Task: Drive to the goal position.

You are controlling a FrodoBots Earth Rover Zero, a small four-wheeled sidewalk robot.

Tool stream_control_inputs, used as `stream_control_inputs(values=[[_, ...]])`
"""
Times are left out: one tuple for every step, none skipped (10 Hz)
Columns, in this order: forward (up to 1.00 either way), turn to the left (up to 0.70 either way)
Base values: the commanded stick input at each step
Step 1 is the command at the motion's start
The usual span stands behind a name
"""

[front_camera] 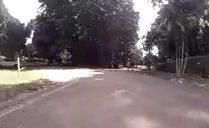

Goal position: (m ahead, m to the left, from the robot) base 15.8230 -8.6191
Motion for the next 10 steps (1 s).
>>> stream_control_inputs(values=[[0.7, 0.0], [0.7, 0.0], [0.7, 0.0], [0.7, 0.0], [0.7, 0.0], [0.7, 0.0], [0.7, 0.0], [0.7, 0.0], [0.7, 0.0], [0.7, 0.0]])
